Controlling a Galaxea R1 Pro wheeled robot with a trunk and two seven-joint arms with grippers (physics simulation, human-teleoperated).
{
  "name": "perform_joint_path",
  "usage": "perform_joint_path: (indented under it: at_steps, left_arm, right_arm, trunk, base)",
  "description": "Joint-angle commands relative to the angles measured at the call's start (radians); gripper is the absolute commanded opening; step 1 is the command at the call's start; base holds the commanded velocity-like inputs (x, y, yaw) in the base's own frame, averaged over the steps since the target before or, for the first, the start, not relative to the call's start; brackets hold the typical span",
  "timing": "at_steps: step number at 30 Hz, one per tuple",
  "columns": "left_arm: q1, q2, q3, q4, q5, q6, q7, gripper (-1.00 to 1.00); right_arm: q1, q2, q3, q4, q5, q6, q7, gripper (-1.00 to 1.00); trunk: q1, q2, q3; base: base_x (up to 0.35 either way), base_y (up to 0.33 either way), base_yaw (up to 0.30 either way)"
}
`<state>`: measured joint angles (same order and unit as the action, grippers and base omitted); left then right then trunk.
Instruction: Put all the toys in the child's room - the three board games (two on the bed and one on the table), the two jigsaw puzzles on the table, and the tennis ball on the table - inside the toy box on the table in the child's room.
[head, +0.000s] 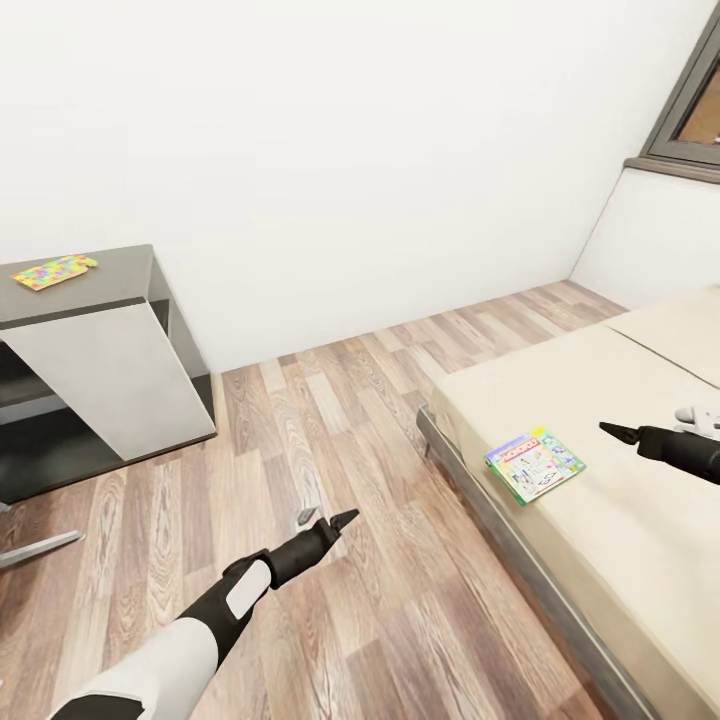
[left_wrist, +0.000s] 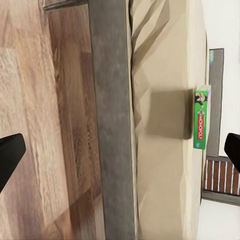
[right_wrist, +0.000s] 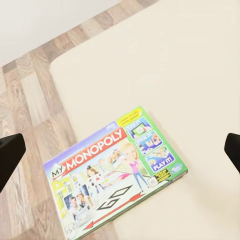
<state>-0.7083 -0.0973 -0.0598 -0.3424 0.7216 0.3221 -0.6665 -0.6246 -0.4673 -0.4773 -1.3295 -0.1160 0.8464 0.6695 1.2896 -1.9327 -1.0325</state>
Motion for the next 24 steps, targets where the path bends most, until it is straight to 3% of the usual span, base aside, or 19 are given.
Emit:
perform_joint_path:
  at_steps: [1,24]
  left_arm:
    - [0.000,0.001,-0.004,0.000,0.010,0.008,0.000,1.00]
    - [0.006,0.000,-0.004,-0.001,0.009,0.008,-0.008,1.00]
  right_arm:
    - [-0.001,0.000,-0.001,0.000,-0.009,0.008,-0.002,1.00]
    - [0.017,0.004,0.000,-0.078,-0.010,0.026,-0.002,1.00]
  trunk:
    - [0.000,0.000,-0.001]
    - [0.000,0.000,-0.001]
  base:
    - [0.000,0.000,0.000]
    - [0.104,0.083,-0.006]
